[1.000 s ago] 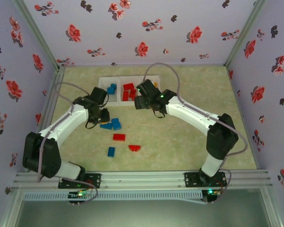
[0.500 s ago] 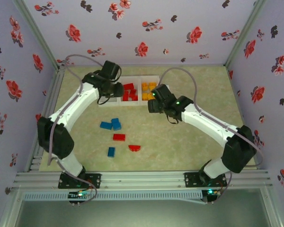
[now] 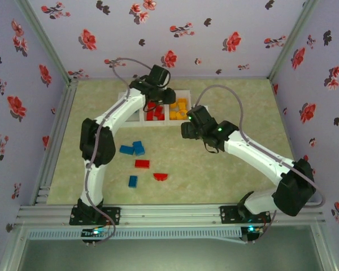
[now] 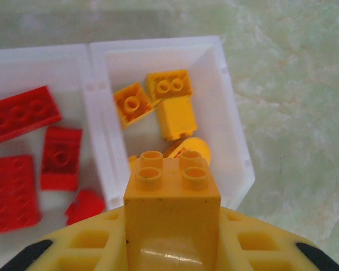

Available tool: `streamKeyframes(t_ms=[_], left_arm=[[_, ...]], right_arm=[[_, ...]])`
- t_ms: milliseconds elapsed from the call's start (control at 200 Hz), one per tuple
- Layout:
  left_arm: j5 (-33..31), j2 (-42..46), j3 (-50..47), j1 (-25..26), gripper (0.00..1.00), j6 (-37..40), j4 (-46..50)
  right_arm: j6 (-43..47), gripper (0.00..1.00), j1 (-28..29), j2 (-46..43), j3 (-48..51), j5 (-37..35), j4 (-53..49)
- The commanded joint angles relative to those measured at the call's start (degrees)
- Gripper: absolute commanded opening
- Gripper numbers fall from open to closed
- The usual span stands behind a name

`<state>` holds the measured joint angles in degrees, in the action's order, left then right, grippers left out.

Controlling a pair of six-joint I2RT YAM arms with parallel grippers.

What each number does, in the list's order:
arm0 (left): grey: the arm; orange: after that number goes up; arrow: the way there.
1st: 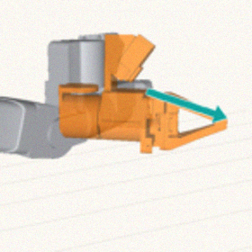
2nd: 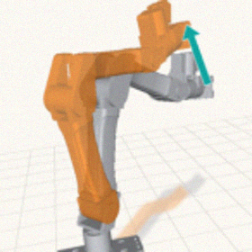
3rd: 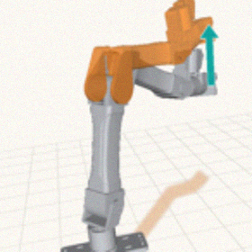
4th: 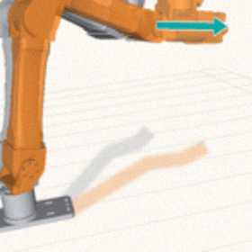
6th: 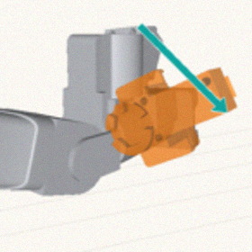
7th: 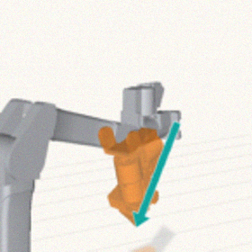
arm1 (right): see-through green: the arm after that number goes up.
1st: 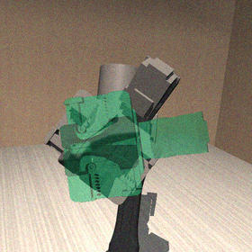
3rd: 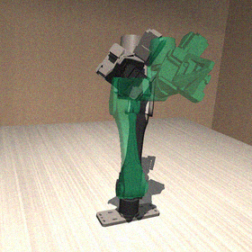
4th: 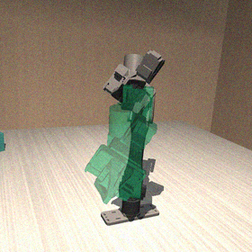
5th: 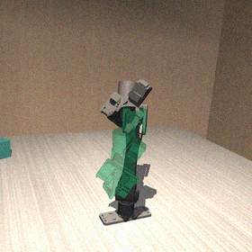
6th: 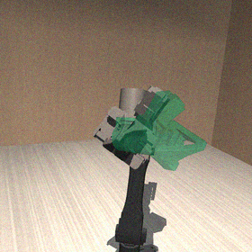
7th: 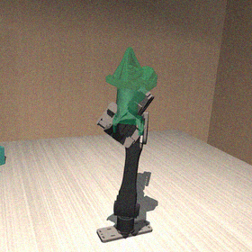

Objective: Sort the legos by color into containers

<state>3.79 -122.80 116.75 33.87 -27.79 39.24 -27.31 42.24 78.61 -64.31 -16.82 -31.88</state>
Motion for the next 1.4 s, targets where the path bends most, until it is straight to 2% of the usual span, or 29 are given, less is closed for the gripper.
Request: streamKeyframes(t_ms=[0,60,155,295,425,585,735,865,1115,1275,1395], left_arm=[[3.6,-5.6,6.6,0.1,0.44,0.2,-2.4],[3.8,-9.5,12.2,0.1,0.56,0.4,0.2],[3.6,-13.3,18.3,0.1,0.67,0.8,3.5],[1.7,-11.7,18.9,0.0,0.68,2.0,4.9],[-0.9,-6.5,16.4,-0.3,0.68,3.1,7.0],[-4.4,2.0,10.0,-0.9,0.68,4.0,9.8],[-5.2,12.1,-1.3,-2.9,0.7,3.9,10.5],[-5.5,21.3,-12.8,-6.0,0.71,2.8,10.2],[-10.2,38.0,-30.3,-11.7,0.72,-2.5,10.3],[-10.2,43.5,-34.0,-15.8,0.73,-2.3,12.7],[-10.0,45.5,-34.7,-16.8,0.73,-2.3,13.0]], right_arm=[[-1.3,0.79,-0.3,-1.7,1.2,-1.1,-0.1],[-1.6,0.8,-0.3,-1.7,1.6,-0.7,0.1],[-1.9,0.8,-0.3,-1.4,1.5,-0.3,0.1],[-2.0,0.79,-0.3,-1.8,1.7,-0.6,0.1],[-1.8,0.8,-0.3,-1.0,1.2,-0.4,0.5],[-2.2,0.8,-0.3,1.5,0.7,2.7,3.3],[-3.0,0.79,2.0,6.0,-0.8,7.0,6.7],[-3.8,0.79,6.5,12.4,-4.9,8.0,7.2],[-7.2,0.79,13.3,29.5,-17.5,10.7,4.2],[-7.8,0.79,15.5,36.8,-24.1,12.8,3.4],[-6.6,0.79,17.1,40.8,-29.2,13.2,0.6]])
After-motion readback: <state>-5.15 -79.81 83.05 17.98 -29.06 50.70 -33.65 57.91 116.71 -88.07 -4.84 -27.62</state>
